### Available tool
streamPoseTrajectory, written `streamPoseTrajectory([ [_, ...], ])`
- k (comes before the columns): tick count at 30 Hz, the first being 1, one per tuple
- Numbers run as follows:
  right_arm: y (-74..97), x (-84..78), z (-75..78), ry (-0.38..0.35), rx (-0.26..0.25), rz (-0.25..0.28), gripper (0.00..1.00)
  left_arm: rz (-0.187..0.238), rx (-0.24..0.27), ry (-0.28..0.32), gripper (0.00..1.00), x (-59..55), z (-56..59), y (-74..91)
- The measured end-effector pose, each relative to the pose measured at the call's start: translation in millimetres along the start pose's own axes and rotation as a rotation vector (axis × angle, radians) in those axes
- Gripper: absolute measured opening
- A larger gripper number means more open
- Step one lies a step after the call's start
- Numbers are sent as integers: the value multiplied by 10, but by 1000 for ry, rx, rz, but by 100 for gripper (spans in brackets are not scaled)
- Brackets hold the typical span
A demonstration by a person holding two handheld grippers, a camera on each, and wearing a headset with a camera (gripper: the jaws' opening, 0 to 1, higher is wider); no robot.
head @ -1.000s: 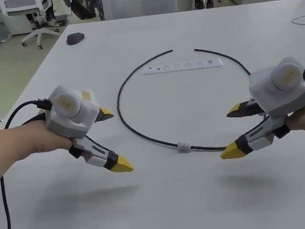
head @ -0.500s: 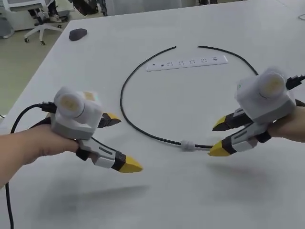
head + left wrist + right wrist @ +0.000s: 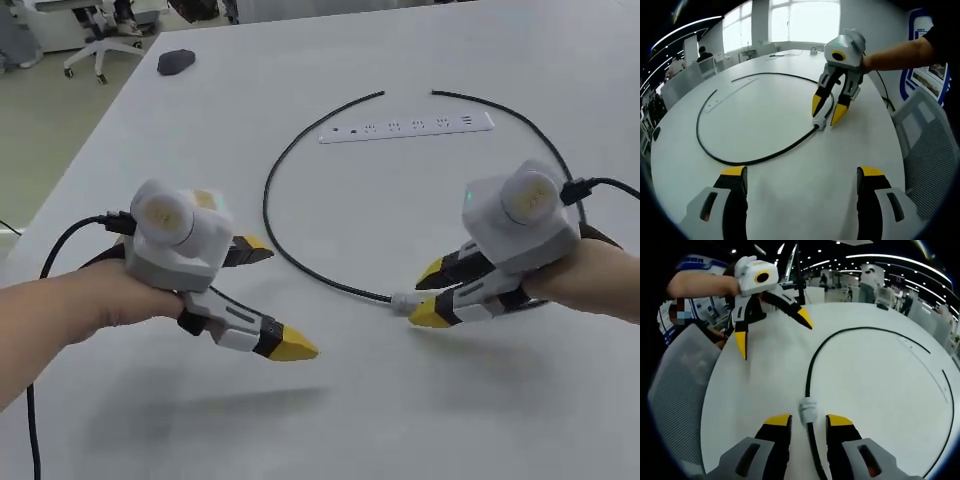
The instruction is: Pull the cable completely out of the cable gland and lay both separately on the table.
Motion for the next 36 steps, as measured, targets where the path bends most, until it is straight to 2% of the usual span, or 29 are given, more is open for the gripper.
streamPoseTrajectory([
  [2, -14, 10, 12, 11, -2, -3, 23, 17, -3, 20, 91, 6, -8, -5],
  [5, -43, 10, 29, 22, 1, -15, 21, 72, -5, 56, 90, 64, -8, 3],
  [9, -97, -16, 17, 43, 6, -37, 20, 59, -1, 44, 90, 60, 11, -16],
  [10, -99, 0, 12, 52, 7, -29, 19, 59, -3, 46, 90, 63, 19, -20],
  [12, -126, -1, 45, 51, -3, -33, 16, 66, -5, 44, 91, 106, 51, -35],
  [14, -133, -15, 51, 90, -23, -38, 10, 87, -6, 38, 91, 176, 82, -47],
  [15, -137, -11, 49, 109, -27, -25, 9, 92, -4, 39, 91, 198, 88, -52],
  [18, -132, -35, 50, 58, -41, 8, 9, 113, 1, 65, 90, 245, 72, -62],
  [20, -130, -37, 3, 26, -14, 21, 9, 115, -2, 71, 85, 257, 77, -59],
  [22, -123, -52, -46, 34, -16, 12, 8, 121, -3, 83, 79, 283, 96, -56],
  [23, -115, -61, -91, 72, -10, 4, 8, 142, -5, 89, 76, 324, 122, -54],
  [25, -79, -37, -192, 84, 12, 19, 8, 181, -8, 103, 74, 391, 169, -58],
  [28, 16, 56, -396, 126, 53, 51, 8, 196, -75, 129, 59, 452, 338, -94],
  [29, 46, 82, -449, 128, 60, 58, 8, 196, -81, 132, 55, 461, 365, -114],
  [32, 124, 143, -613, 151, 84, 74, 8, 211, -131, 151, 53, 503, 493, -182],
  [33, 161, 157, -664, 165, 91, 76, 8, 207, -177, 159, 52, 509, 580, -202],
  [36, 245, 191, -748, 186, 102, 86, 8, 185, -249, 145, 51, 504, 738, -243],
])
Point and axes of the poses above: the centre of the closed fingertips' face, and the gripper's own axes: y roughly backward along the fingers, z roughly to its right, x roughly out of its top, the point moved 4 cm from there along y, roughly backward along the fingers, and after that the axes turned 3 degrees about -y, right-handed, at the moved point
